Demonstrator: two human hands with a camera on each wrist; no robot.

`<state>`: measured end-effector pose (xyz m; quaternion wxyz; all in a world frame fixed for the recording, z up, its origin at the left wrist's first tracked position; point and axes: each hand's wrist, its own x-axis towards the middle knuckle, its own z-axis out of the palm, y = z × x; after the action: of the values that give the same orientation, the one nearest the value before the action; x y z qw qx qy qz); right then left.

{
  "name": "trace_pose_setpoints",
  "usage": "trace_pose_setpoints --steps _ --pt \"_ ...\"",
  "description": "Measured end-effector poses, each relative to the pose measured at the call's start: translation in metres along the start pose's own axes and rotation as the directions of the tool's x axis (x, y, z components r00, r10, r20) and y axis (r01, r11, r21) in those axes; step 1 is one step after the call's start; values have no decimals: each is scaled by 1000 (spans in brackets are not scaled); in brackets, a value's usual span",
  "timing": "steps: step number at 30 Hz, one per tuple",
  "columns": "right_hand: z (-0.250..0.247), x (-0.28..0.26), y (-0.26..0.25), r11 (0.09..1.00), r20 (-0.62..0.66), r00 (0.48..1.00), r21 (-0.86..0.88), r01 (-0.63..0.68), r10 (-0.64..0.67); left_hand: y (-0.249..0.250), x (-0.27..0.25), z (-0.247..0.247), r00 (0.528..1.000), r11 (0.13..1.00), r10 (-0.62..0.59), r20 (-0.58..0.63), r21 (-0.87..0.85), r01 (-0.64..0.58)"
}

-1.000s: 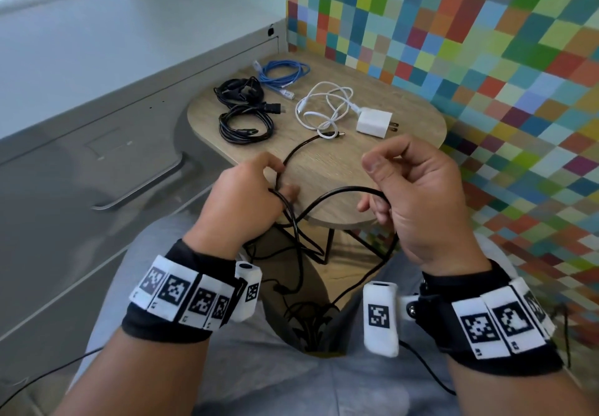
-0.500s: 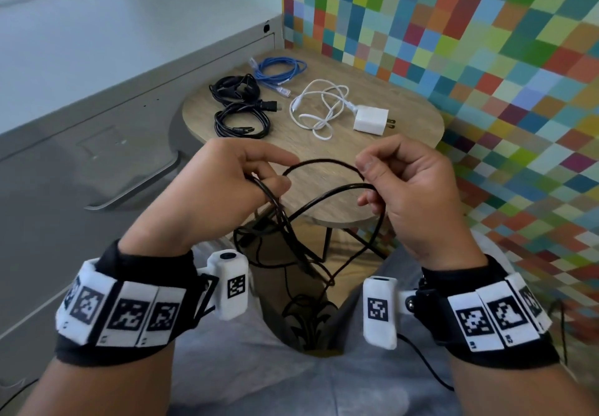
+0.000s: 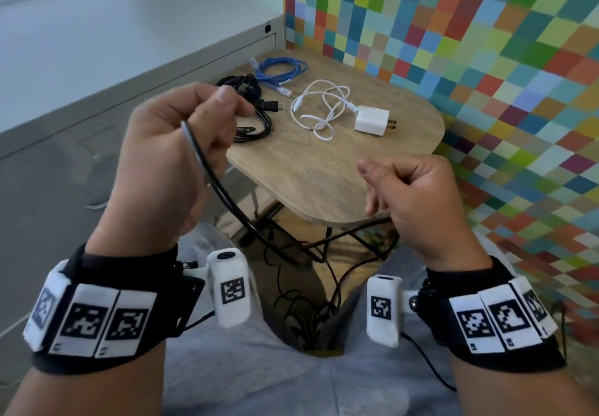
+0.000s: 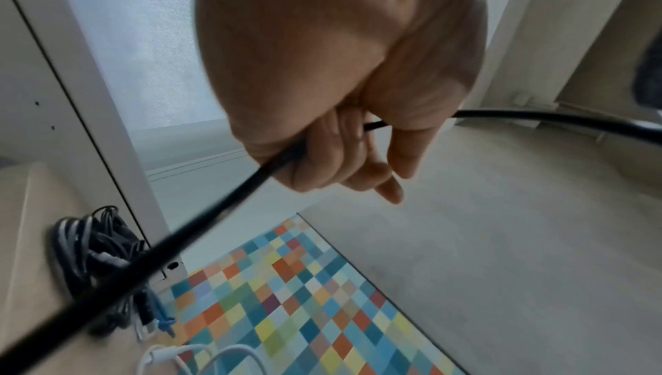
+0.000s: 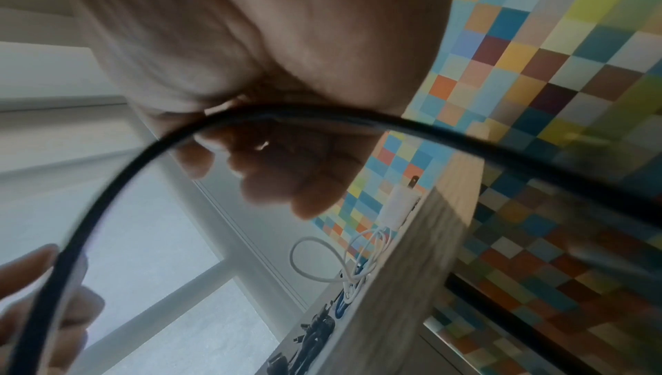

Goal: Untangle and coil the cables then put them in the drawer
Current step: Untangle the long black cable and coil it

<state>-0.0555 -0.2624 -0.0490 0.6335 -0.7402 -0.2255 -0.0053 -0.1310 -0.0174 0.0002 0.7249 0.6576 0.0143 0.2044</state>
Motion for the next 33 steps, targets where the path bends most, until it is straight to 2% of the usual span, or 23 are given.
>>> trace_pose_setpoints --steps 5,7,10,15,17,18,21,24,26,28,31,33 --pt "0 3 2 999 -57 998 28 41 -40 3 -1 3 999 1000 15 -46 -11 -15" --pt "2 1 0 998 -15 999 54 40 -40 2 -2 7 998 1000 -6 -60 -3 6" --pt "9 -4 -7 996 124 992 88 11 -22 2 -6 22 998 998 -34 -59 -49 32" --pt "34 -11 -7 988 399 917 130 -89 30 6 -19 51 990 985 -47 131 -158 67" --pt "42 -14 -3 994 436 900 99 -38 -9 7 -20 51 977 984 -35 211 -163 70" --pt "42 -14 -4 993 431 902 108 -38 -13 6 -18 47 976 993 2 219 -114 24" --pt "32 -9 -9 998 309 951 49 -25 8 4 -11 28 974 983 85 209 140 -116" --pt "21 -4 -12 990 143 989 129 -63 44 2 -7 13 985 944 11 170 323 -66" --pt "17 -1 -8 985 19 996 148 -84 82 1 -9 14 968 958 -116 225 282 49" --pt "15 1 -3 995 -104 992 79 -64 72 -2 -13 21 922 955 -226 314 256 147" --pt "11 3 0 991 -249 967 -136 18 -52 -10 -16 34 835 954 -285 470 229 196" --pt "10 3 -1 971 -275 952 -231 69 -133 -12 -18 42 804 961 -272 529 186 202"
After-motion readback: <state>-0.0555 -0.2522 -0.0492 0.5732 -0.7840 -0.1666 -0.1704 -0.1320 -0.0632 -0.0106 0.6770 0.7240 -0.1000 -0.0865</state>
